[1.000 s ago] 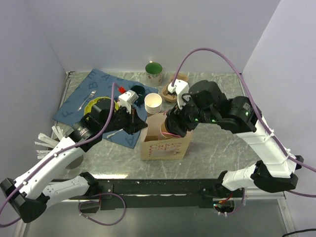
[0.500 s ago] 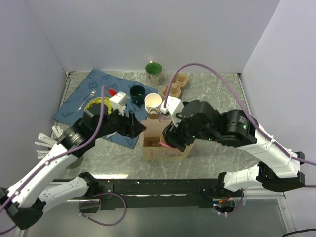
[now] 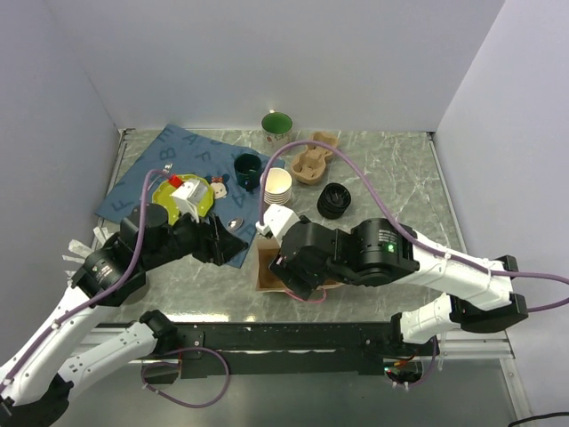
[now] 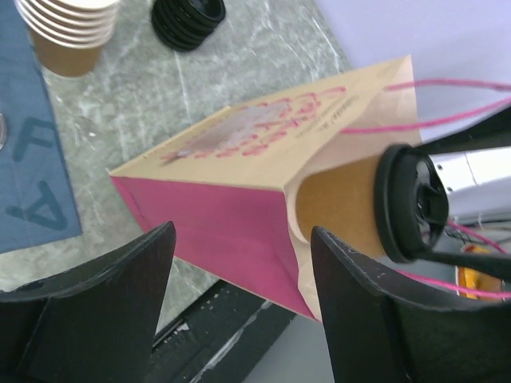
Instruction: Pack the takeout coffee
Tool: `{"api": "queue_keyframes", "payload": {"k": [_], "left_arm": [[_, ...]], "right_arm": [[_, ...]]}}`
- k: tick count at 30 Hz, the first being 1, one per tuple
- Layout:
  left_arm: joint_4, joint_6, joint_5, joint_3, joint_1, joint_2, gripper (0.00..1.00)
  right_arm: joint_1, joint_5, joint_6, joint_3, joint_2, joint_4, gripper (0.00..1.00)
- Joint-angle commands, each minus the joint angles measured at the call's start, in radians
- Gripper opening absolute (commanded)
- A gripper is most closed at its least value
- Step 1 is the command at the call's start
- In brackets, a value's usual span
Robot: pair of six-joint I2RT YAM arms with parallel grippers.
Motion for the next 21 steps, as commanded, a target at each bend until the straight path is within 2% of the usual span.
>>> {"api": "queue_keyframes", "payload": {"k": [1, 6, 14, 21], "left_arm": [[0.045, -0.012, 0.095, -0.038, -0.002, -0.029, 0.74], [0.07, 0.005, 0.121, -0.091, -0.013, -0.06, 0.74], [0.137, 0.009, 0.157, -0.101, -0.028, -0.005, 0.72], [0.182, -0.014, 0.16, -0.105, -0.077, 0.04, 0.63]], "right_arm": [[0.022, 0.083, 0.091, 0.024, 0.019, -0.008, 0.5], [0.035, 0.099, 0.144, 0.03, 0.034, 0.002, 0.5], [0.056, 0.12, 0.2, 0.018, 0.025, -0.03, 0.5], [0.065, 0.135, 0.217, 0.0, 0.014, -0.03, 0.49]]}}
